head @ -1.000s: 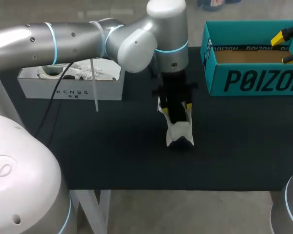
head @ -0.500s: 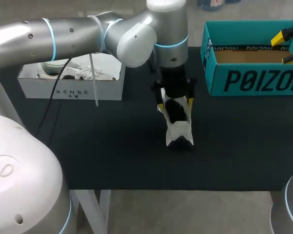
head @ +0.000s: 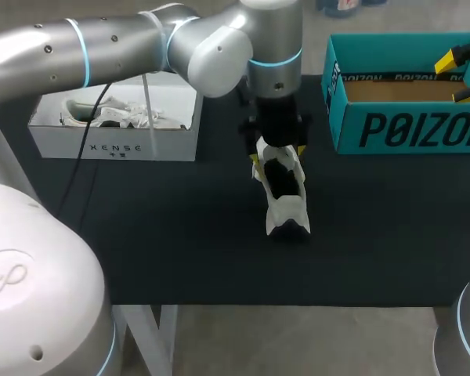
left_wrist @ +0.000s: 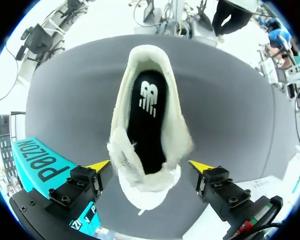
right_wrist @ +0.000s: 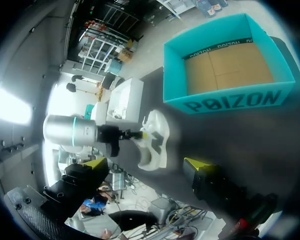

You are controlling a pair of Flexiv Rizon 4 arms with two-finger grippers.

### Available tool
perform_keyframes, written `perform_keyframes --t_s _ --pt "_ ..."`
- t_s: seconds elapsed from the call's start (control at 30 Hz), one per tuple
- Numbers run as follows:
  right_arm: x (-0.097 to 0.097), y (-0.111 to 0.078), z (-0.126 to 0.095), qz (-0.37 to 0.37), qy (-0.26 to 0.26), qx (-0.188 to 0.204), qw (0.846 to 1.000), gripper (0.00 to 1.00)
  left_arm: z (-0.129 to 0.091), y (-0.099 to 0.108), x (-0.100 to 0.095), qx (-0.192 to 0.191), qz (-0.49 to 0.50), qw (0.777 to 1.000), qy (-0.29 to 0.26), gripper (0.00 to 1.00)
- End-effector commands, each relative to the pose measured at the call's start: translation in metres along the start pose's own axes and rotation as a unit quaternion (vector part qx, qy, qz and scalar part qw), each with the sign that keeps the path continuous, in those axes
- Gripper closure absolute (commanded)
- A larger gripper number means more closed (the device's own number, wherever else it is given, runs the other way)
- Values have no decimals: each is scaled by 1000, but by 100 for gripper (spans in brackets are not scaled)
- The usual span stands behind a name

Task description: Take the shoe out of the shoebox, open the shoe tongue, remove and reinsert the insole, then place the shoe into the shoebox

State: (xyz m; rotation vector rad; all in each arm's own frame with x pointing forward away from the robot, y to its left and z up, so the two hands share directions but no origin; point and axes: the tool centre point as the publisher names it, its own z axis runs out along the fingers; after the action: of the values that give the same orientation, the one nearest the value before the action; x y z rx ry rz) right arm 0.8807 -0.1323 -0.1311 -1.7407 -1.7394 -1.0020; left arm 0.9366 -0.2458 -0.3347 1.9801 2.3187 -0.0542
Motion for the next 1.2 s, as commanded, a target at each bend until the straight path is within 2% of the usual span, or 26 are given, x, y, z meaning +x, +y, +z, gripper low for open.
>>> perform_keyframes --t_s 0.03,0.17,0.2,0.23,0.27,0.3,0.33,0.37,0.57,0.67,0.8,1.03,1.2 --pt "0 0 0 0 -1 0 1000 0 -13 11 2 -12 1 1000 4 0" --pt "0 0 0 0 -1 0 1000 0 -25 33 6 -36 -16 999 15 2" --pt "0 0 0 0 -1 0 1000 0 -27 39 7 -44 -24 999 13 33" --pt "0 0 0 0 -1 0 1000 0 -29 44 7 -49 -34 998 12 51" --pt "0 0 0 0 -1 0 1000 0 -32 47 5 -56 -41 998 6 59" --pt "0 0 0 0 -1 0 1000 0 -34 51 4 -63 -46 997 2 75" --pt "0 0 0 0 -1 0 1000 0 -35 54 2 -66 -52 996 -1 96" --pt "0 0 0 0 -1 0 1000 0 -36 57 -1 -71 -54 996 -8 100" --pt "0 0 0 0 -1 0 1000 0 -31 52 -16 -67 -50 996 -16 100" --pt "0 0 0 0 -1 0 1000 0 -25 44 -21 -51 -43 998 -12 100" --pt "0 0 0 0 -1 0 1000 0 -20 24 -23 -8 -37 999 2 100" --pt "0 0 0 0 -1 0 1000 0 -11 -11 -12 44 -38 998 31 100" --pt "0 0 0 0 -1 0 1000 0 0 -32 0 61 -49 996 50 100"
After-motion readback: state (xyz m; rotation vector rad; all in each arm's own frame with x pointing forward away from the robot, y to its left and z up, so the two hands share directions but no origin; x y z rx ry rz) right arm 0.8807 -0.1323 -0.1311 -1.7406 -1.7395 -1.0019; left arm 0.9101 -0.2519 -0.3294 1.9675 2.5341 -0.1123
